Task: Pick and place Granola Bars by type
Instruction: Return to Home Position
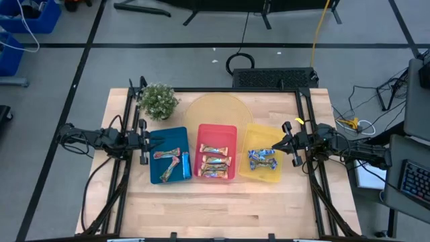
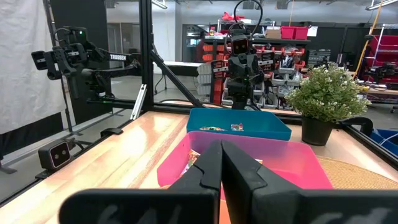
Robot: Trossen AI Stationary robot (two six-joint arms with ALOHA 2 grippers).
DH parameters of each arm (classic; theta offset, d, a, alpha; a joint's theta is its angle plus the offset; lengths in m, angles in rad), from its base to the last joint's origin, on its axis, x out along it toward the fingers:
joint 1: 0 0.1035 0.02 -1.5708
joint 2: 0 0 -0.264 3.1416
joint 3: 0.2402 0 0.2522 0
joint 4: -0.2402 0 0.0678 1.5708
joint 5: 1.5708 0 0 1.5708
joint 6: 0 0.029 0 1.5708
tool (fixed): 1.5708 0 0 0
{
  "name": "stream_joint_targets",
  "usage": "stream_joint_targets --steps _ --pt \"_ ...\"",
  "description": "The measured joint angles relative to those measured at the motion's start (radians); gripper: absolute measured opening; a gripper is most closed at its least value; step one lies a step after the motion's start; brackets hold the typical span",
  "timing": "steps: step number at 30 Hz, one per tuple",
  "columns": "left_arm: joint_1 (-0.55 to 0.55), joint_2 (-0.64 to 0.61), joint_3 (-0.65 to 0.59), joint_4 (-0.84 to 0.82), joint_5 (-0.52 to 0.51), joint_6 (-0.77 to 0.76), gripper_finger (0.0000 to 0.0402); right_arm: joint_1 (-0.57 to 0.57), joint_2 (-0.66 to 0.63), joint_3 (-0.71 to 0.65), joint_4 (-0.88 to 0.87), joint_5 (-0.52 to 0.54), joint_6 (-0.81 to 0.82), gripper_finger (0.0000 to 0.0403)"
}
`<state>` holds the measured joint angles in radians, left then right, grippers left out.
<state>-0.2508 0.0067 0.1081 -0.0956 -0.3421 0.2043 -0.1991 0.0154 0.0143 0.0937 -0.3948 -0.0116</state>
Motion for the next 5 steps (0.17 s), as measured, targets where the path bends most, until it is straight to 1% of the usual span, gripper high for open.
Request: stream_joint_targets --steps 5 --pt "0.0 0.0 0.0 0.0 0.0 0.0 0.0063 0.0 0.0 0.0 0.0 0.0 0.0 0.0"
